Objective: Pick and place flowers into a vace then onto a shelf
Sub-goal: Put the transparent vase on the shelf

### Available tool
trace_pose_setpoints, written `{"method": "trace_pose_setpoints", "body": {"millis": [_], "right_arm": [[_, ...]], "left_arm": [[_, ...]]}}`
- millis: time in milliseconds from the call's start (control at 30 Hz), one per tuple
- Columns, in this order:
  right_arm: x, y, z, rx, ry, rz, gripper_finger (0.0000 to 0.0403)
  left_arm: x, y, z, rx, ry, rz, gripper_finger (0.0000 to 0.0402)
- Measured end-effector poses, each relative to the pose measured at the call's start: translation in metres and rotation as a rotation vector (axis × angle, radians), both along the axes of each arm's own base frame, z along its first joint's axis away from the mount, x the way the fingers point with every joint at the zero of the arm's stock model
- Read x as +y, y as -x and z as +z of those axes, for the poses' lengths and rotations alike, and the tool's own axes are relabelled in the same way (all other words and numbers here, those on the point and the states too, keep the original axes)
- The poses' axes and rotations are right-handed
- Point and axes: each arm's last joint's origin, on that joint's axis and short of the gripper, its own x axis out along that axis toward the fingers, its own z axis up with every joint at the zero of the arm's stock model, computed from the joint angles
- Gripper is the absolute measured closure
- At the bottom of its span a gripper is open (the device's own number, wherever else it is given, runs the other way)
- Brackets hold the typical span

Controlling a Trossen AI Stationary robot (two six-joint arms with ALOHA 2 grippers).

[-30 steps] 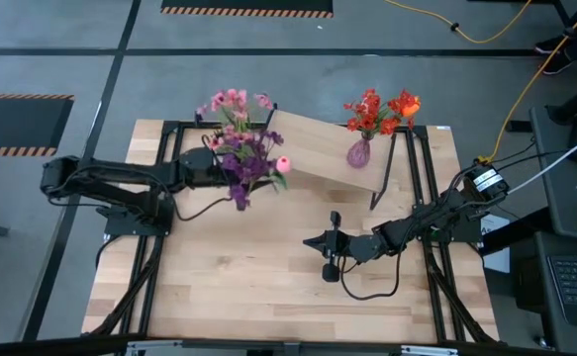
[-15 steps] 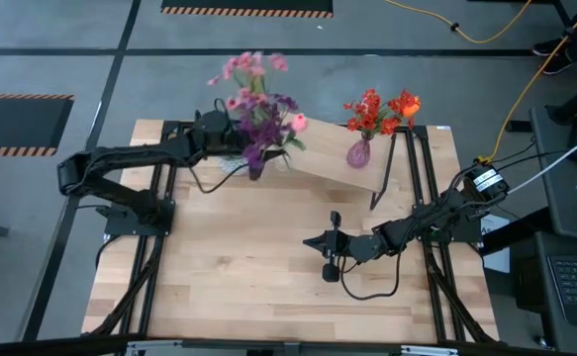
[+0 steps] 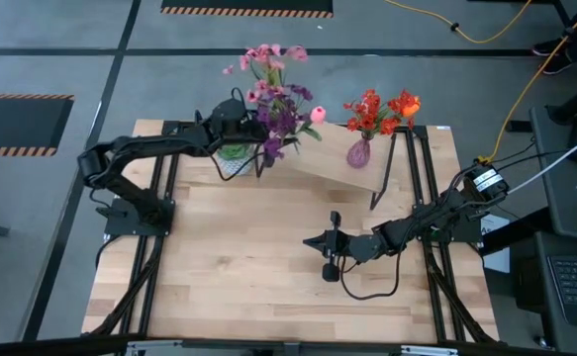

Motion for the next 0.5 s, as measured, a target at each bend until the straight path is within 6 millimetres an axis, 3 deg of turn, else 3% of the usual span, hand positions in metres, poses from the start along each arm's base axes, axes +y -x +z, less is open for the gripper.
{"method": "trace_pose_setpoints", "body": {"millis": [500], "right_arm": [[-0.002, -0.001, 0.000, -0.001, -0.002, -0.006, 0.0399]], "left_arm": [[0.020, 0.004, -0.005, -0.016, 0.002, 0.055, 0.0221]]}}
